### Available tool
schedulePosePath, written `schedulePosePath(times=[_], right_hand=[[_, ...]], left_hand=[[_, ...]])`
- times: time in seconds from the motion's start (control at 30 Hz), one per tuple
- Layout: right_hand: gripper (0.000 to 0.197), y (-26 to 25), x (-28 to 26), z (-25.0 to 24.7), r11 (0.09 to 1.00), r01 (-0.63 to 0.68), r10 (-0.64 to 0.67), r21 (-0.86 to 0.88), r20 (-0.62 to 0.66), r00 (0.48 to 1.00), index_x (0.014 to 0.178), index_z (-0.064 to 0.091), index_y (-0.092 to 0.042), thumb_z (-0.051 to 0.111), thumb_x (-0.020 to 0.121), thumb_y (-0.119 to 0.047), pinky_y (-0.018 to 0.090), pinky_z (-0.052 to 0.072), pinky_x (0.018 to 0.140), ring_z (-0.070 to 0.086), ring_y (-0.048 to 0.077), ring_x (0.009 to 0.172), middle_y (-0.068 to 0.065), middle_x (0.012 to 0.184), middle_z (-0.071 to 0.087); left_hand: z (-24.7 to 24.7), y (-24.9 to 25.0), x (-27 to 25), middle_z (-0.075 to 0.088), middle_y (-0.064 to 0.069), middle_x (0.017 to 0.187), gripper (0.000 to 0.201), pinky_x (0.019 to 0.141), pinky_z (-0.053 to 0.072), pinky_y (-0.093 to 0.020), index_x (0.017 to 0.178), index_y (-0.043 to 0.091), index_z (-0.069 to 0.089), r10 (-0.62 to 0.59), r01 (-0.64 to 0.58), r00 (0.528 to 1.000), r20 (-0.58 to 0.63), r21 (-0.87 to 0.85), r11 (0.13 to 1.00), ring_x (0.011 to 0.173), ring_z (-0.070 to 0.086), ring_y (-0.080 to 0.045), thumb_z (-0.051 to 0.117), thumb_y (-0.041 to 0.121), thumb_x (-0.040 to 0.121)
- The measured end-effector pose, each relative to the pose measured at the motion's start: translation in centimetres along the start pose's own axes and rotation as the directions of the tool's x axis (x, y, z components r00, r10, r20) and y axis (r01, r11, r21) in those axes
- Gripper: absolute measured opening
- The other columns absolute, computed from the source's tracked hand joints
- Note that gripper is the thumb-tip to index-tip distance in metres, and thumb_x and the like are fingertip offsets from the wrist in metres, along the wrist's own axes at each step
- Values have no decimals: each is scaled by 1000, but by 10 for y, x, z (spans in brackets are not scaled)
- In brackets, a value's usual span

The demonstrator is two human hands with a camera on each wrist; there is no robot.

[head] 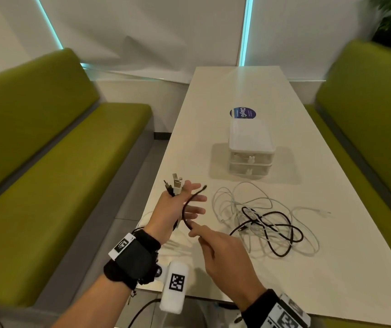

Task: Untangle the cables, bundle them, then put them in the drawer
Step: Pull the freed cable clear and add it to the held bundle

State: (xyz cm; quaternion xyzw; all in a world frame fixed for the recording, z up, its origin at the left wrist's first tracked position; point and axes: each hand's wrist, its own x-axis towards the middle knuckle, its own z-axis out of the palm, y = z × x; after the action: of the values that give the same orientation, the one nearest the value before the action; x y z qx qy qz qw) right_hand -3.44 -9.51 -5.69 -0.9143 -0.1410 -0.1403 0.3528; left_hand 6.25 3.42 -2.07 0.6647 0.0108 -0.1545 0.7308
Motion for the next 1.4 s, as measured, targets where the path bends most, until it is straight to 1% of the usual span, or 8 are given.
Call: schedulePosePath(times=[0.23,0.47,0.7,0.83,1.03,1.2,1.3,1.4], right_hand=[[31,36,23,-7,973,-92,145,-211,256,956,116,51,-35,45,96,-12,35,49,71,59,20,86,-1,95,62],[42,47,55,-13,960,-104,163,-261,214,963,123,59,-31,48,92,-5,35,40,71,57,26,97,4,97,63],[41,33,68,-14,970,-203,164,136,254,953,110,67,-23,52,72,-24,28,44,89,58,8,98,-12,106,71],[35,24,58,-4,911,-311,151,273,479,865,120,62,-24,58,85,-26,30,51,92,66,6,95,-7,105,73],[22,26,45,4,896,-376,148,234,642,753,92,65,-18,54,98,-36,31,53,61,58,16,49,3,65,68],[31,52,63,-11,953,-303,265,9,462,847,81,67,-18,49,101,-34,28,40,62,54,8,60,-6,69,61],[27,50,79,-25,949,-311,284,42,307,908,82,68,-13,50,99,-24,26,35,64,55,13,61,3,76,66],[21,40,83,-30,951,-308,305,-35,287,908,76,60,-10,47,93,-11,32,40,65,61,36,82,17,87,65]], left_hand=[[-5,4,10,50,1,70,38,68,53,-29,122,12,60,136,-159,981,-138,-176,971,68,66,-21,42,38,100],[-6,4,6,42,1,67,34,60,38,-37,74,19,53,248,-251,953,-172,3,968,49,42,-14,45,41,99],[7,-7,-5,22,3,56,39,46,21,-21,78,15,64,268,-259,959,-91,106,960,47,19,-9,51,50,89],[11,-8,-8,23,6,54,43,49,20,-22,88,15,70,314,-304,935,-163,88,949,48,21,-8,56,56,82],[7,10,-4,22,11,52,35,44,13,-24,88,23,70,402,-408,892,-207,14,913,47,15,-7,51,51,91],[-9,26,0,44,10,59,25,43,19,-18,87,19,71,452,-438,879,-152,120,891,46,26,-4,54,34,97],[11,9,1,71,2,101,18,72,47,-13,89,-1,70,399,-393,916,42,290,873,78,63,7,59,12,95],[22,-20,3,70,7,113,26,92,51,-33,116,18,69,417,-460,885,206,522,719,106,65,-8,60,30,95]])
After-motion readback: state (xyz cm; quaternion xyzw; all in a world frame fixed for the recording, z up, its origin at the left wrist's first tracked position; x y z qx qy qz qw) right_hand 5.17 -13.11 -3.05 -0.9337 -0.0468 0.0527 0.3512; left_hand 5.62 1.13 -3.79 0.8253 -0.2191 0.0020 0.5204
